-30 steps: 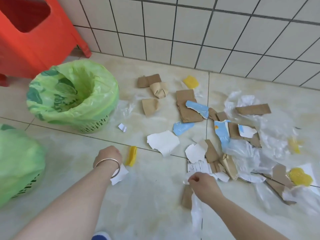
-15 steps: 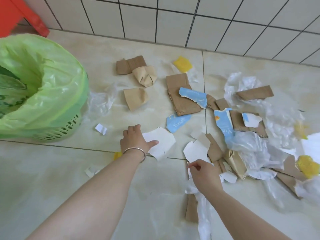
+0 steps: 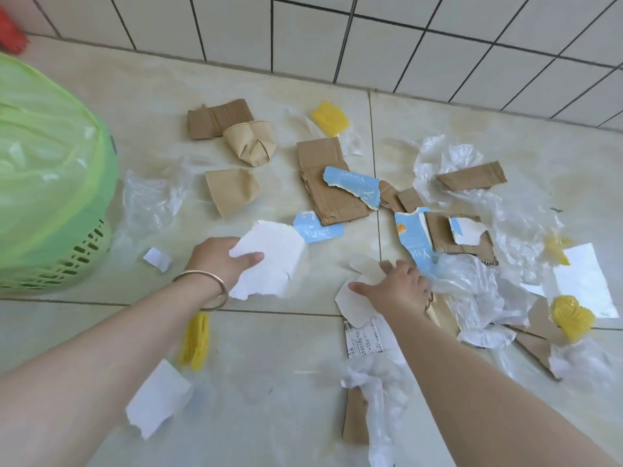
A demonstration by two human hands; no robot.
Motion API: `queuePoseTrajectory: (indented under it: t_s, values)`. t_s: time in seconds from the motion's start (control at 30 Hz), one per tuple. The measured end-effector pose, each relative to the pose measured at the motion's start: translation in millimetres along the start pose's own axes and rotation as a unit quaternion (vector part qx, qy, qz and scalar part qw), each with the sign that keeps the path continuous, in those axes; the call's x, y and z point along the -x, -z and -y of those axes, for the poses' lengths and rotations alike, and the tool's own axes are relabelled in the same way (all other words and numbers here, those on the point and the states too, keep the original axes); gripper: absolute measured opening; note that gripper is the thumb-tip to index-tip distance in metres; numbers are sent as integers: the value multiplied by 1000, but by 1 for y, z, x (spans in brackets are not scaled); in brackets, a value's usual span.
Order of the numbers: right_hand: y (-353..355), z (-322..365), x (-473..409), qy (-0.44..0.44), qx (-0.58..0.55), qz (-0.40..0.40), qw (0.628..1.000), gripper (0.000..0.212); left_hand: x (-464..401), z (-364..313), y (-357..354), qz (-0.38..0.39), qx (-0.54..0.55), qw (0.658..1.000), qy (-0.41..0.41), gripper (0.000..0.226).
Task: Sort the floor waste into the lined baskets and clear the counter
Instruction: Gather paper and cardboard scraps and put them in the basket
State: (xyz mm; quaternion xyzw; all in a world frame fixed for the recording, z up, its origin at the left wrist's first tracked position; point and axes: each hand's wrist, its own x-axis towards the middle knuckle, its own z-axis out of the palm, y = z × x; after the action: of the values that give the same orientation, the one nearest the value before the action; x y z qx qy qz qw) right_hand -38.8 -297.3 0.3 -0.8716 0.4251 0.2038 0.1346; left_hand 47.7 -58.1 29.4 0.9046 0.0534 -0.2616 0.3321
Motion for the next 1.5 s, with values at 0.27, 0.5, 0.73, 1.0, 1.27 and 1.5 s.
queuePoseTrajectory:
  t_s: [0.27, 0.5, 0.73, 1.0, 1.27, 1.5]
  values:
    - [-10, 8, -8, -9, -74, 23, 997, 57, 74, 86, 80, -38, 404, 909, 92, 12]
    - [16, 7, 0, -32, -296, 124, 947, 52, 137, 178, 29, -19, 180, 965, 190, 56]
    - [-18, -14, 32, 33, -21, 87, 995, 51, 126, 164, -39, -161, 29, 968, 189, 27]
    - [-19, -13, 40, 32, 61, 66, 995, 66, 142, 164, -18, -128, -12, 976, 176, 27]
    - [-17, -12, 38, -29, 65, 65, 995, 91, 151, 128, 62, -117, 30, 993, -5, 51]
    - [-10, -22, 27, -45, 70, 55, 995, 105, 114, 74, 75, 53, -51, 996, -49, 65]
